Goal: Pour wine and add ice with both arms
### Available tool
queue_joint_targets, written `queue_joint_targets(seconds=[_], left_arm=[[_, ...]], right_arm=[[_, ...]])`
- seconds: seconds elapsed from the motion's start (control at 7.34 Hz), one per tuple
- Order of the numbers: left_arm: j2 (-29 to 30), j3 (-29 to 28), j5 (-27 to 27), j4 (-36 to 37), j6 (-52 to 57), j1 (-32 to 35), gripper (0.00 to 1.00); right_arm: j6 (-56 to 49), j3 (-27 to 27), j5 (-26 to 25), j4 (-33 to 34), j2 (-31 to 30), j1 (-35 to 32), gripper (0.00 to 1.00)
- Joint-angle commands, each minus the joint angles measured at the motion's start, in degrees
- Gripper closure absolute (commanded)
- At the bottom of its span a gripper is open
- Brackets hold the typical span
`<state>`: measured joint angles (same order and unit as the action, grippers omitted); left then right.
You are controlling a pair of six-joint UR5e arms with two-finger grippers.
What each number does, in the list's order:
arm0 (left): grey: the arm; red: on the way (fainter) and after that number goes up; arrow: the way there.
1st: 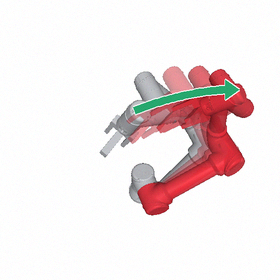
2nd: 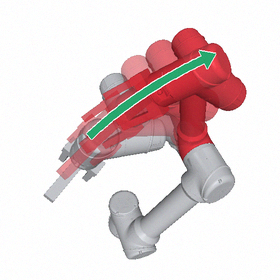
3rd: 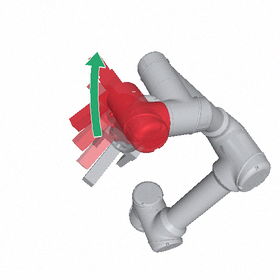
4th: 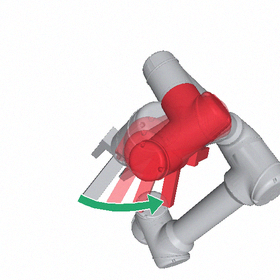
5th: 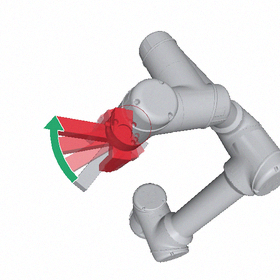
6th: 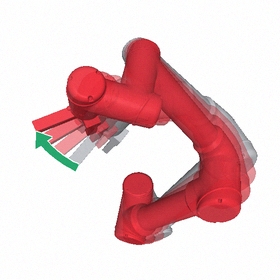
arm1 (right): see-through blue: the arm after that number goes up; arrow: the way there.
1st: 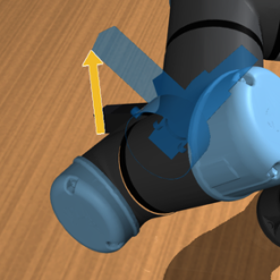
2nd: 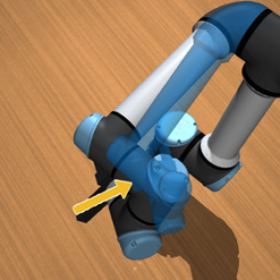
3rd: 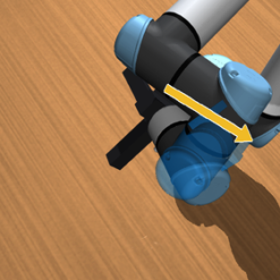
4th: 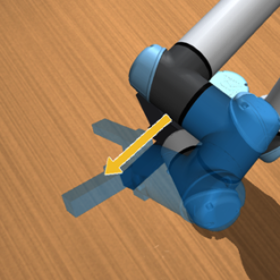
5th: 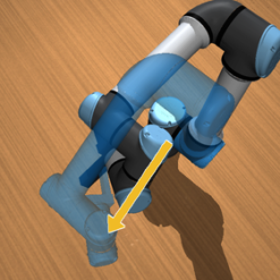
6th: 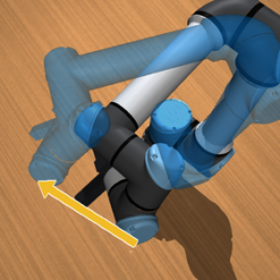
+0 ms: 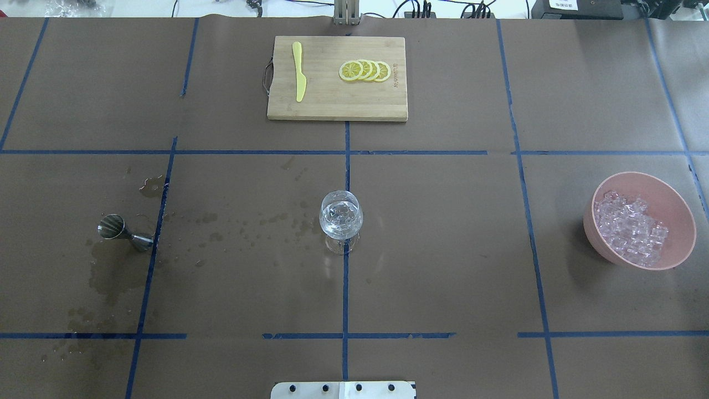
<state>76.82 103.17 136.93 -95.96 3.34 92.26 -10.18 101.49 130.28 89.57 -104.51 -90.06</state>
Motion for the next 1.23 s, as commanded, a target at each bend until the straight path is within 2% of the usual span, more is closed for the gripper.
queue_joint_targets(seconds=[0.0, 0.41, 1.09], left_arm=[[0.09, -0.08, 0.0, 0.16, 0.0, -0.06, 0.0], [0.0, 0.01, 0.0, 0.25, 0.0, -0.06, 0.0], [0.09, 0.18, 0.0, 0.25, 0.0, -0.06, 0.0]], right_arm=[[0.6, 0.46, 0.58, -0.27, -1.32, -0.03, 0.0], [6.19, 1.25, 2.08, -0.36, -1.05, 0.15, 0.0], [5.52, 2.75, 2.08, -0.45, -0.96, -0.03, 0.0]])
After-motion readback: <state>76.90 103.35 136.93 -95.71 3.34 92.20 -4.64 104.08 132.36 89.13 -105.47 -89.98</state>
